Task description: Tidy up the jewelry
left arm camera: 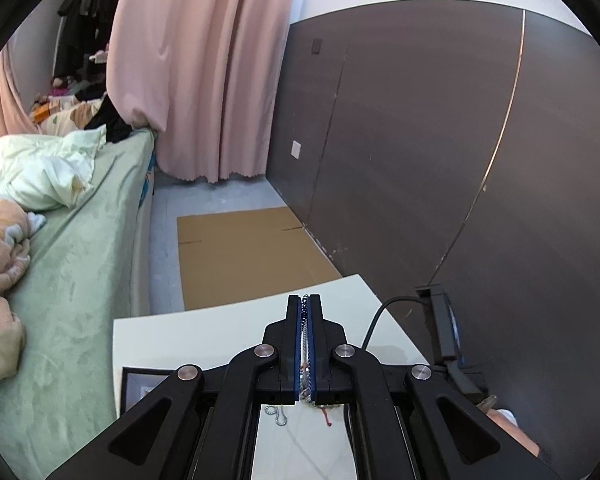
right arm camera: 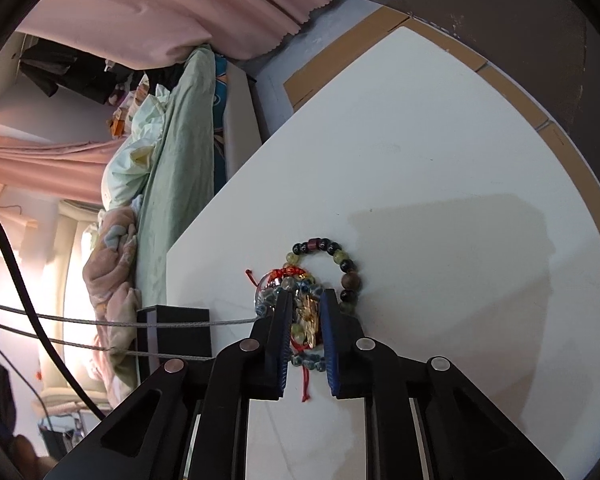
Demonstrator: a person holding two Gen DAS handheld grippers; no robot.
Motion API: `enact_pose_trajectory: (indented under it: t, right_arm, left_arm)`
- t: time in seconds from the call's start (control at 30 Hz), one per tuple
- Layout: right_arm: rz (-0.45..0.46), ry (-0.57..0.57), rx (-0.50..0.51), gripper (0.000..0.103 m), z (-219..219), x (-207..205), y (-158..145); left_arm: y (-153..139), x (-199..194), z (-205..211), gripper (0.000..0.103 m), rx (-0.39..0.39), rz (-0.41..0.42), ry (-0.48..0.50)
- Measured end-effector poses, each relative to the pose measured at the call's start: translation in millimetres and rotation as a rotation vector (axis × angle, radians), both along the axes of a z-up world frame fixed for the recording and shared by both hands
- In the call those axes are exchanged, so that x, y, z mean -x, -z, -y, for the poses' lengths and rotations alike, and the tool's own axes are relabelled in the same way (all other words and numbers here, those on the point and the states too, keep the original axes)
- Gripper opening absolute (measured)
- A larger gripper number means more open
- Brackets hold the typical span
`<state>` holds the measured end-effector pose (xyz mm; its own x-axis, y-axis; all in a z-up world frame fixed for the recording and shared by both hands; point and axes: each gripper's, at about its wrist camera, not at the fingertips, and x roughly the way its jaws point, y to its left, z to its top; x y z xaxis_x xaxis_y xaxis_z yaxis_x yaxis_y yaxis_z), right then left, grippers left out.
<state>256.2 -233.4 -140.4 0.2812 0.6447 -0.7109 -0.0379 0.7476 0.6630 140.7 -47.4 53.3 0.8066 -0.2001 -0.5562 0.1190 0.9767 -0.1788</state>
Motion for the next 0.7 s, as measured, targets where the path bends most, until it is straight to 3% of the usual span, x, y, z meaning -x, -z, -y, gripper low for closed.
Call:
enact_pose_trajectory:
  t: [0.1,0.7]
  right_arm:
    - [0.011,-0.005,0.002,0.005,-1.2,1.3,-1.0]
    - [0.106,0.002,-0.099,0.005,9.0,16.1,-33.1]
  left_arm:
    - [-9.1,3.0,-0.1,0.002,-0.010,0.012,-0.011]
    - [-99.0,32.2,1.0,0.002,-0.081,0.160,-0.064]
